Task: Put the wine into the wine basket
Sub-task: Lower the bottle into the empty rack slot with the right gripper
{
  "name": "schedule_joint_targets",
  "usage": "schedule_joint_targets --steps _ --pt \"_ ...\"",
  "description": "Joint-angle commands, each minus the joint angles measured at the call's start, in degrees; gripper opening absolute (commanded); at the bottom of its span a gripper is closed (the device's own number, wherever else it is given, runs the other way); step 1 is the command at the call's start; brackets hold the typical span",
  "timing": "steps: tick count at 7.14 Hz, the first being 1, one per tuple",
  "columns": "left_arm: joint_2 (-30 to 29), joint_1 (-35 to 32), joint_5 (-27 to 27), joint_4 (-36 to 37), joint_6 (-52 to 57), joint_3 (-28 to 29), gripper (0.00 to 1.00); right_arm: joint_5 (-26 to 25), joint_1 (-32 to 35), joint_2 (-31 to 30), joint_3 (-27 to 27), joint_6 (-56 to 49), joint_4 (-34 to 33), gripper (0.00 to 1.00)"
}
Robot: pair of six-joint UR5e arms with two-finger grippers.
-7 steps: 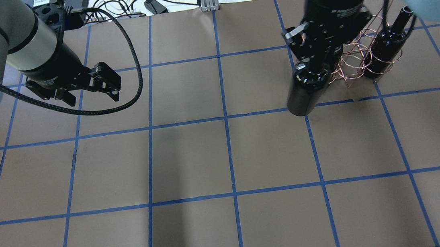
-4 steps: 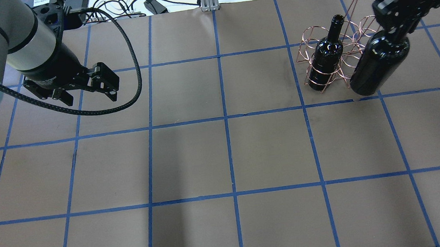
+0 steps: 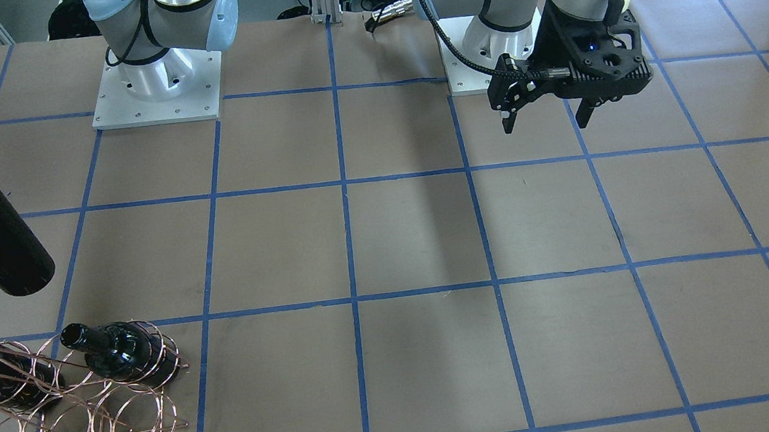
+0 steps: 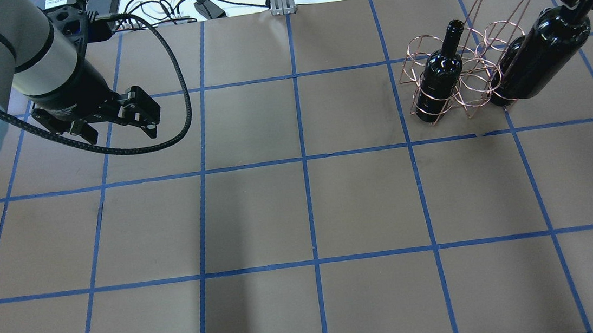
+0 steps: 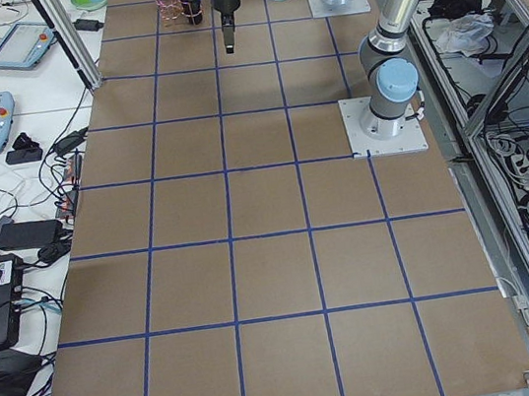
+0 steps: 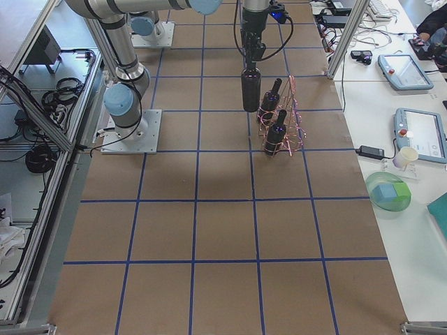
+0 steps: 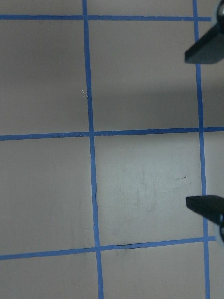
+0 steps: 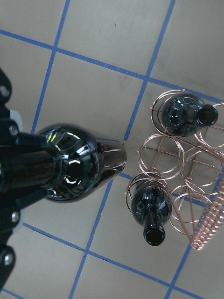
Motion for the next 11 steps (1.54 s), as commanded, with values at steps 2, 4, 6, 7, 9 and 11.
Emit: schedule_joint_targets --steps 2,4,6,7,9,11 --pt "-0.1 0.0 0.1 0.0 0.0 0.1 1.0 2.4 -0.1 4.0 -0.3 -0.5 -5.4 0.0" --pt "0.0 0.0 0.1 0.0 0.0 0.1 1.0 2.6 0.0 5.4 -0.3 -0.6 -7.9 0.0" --pt "0.0 0.0 0.1 0.0 0.0 0.1 1.0 3.0 0.1 7.2 -0.3 -1.6 -10.8 0.0" --pt "0.0 0.0 0.1 -0.1 0.0 0.1 1.0 3.4 0.2 7.4 -0.2 -1.7 -11.1 0.0" --pt "-0.1 0.0 0.1 -0.1 0.0 0.0 1.0 3.9 0.5 9.3 -0.2 -1.9 -11.1 0.0" --pt "-0.1 0.0 0.0 0.0 0.0 0.0 1.0 3.7 0.7 10.3 -0.1 -1.9 -11.1 0.0"
